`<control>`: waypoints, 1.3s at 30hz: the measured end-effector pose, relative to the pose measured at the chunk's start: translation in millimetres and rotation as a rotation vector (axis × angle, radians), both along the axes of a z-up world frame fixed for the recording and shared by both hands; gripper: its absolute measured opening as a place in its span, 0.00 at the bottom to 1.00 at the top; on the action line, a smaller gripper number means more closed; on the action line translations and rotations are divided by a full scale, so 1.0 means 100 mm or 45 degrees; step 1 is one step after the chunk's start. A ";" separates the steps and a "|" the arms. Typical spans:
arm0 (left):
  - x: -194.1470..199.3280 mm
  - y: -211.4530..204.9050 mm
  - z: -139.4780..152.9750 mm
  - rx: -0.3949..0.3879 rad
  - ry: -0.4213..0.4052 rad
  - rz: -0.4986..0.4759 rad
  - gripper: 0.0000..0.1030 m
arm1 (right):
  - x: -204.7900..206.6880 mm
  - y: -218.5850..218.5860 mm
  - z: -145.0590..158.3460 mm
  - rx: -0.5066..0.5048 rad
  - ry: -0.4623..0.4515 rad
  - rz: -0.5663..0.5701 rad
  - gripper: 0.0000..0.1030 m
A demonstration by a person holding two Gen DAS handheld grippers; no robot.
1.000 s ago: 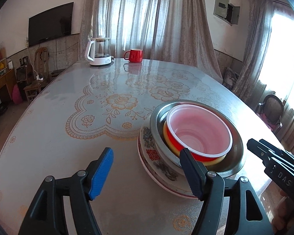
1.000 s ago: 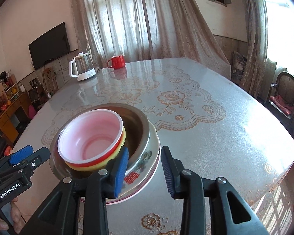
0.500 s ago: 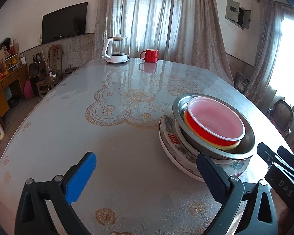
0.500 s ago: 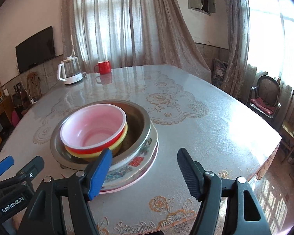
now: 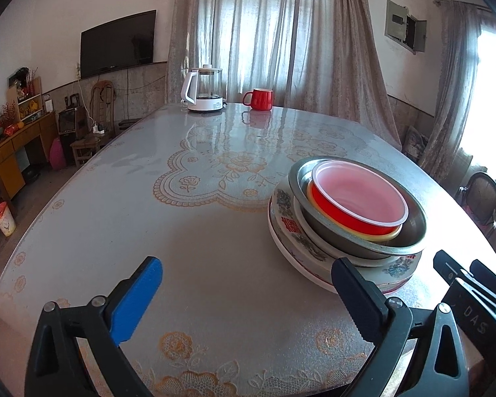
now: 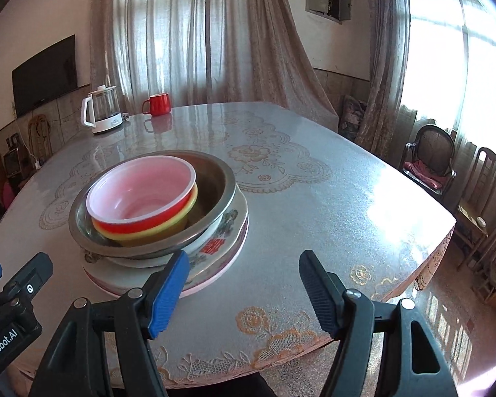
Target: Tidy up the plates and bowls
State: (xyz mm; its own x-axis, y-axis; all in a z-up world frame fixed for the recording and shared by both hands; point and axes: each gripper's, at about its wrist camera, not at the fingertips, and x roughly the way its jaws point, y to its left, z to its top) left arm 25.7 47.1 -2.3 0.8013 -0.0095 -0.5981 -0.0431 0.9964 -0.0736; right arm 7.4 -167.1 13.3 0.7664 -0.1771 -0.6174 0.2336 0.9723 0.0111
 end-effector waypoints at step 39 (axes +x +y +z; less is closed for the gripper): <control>-0.07 -0.12 0.02 0.031 -0.036 -0.020 1.00 | -0.03 0.00 0.03 0.002 -0.038 -0.017 0.68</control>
State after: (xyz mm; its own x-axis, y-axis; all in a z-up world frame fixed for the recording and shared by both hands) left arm 18.4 34.7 -0.7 0.8179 -0.0082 -0.5753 -0.0254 0.9984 -0.0502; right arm 4.7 -167.1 16.5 0.7820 -0.1861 -0.5949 0.2459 0.9691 0.0200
